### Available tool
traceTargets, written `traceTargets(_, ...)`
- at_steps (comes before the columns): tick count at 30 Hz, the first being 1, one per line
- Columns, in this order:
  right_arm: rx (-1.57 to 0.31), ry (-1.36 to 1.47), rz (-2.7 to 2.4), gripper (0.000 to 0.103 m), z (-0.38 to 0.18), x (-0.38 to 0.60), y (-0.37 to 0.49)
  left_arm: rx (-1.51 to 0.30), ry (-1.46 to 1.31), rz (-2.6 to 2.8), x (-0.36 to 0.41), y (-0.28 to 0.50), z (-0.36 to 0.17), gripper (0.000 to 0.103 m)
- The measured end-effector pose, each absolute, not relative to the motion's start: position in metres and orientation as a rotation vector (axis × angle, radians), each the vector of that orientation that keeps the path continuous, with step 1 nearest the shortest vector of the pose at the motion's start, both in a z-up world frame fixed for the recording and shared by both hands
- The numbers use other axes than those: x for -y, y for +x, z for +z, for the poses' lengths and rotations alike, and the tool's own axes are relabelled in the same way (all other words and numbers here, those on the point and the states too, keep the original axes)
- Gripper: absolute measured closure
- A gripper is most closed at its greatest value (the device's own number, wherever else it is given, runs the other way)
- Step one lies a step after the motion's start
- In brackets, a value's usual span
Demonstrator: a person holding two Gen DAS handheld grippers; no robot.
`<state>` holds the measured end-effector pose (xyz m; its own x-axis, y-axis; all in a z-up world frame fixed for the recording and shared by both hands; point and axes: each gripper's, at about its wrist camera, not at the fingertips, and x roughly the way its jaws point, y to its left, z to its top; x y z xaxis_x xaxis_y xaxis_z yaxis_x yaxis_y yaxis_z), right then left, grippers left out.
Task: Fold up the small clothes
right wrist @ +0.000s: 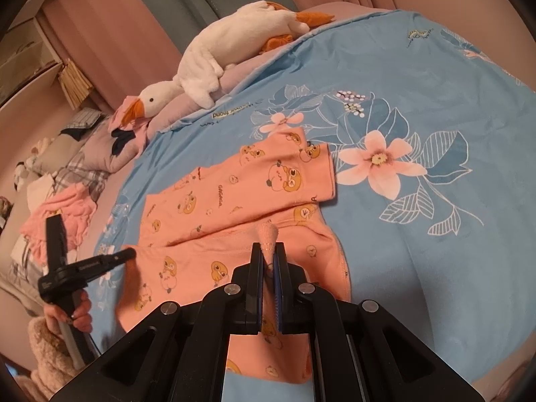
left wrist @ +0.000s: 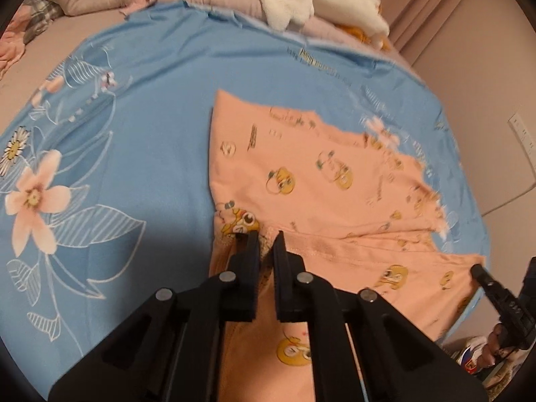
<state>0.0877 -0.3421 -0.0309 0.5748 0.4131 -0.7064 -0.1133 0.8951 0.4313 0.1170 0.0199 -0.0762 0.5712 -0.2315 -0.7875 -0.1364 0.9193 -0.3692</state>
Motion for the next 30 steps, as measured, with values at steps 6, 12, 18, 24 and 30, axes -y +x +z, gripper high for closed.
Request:
traceTargets(6,-0.872,0.343,0.326,0.097,-0.014,0.338,0.09,-0.873,-0.47,-0.065,-0.03,0.101,-0.042,0.097)
traceTargets(12,-0.824,0.294,0.329,0.097,0.007,0.326,0.109,-0.799,-0.493,-0.072,-0.032,0.102,-0.014,0.097)
traceTargets(18,-0.8,0.236,0.323,0.097,0.02,0.312,0.148,-0.784,-0.511,-0.047,-0.042,0.122,-0.007,0.097)
traceTargets(24,-0.825,0.201,0.31,0.097,0.014,0.299,0.191,-0.788,-0.546,-0.019,-0.056,0.155,-0.009,0.097)
traceTargets(30,-0.853,0.17,0.3,0.097,0.005,0.286,0.224,-0.803,-0.561,0.013,-0.067,0.185,-0.017,0.097)
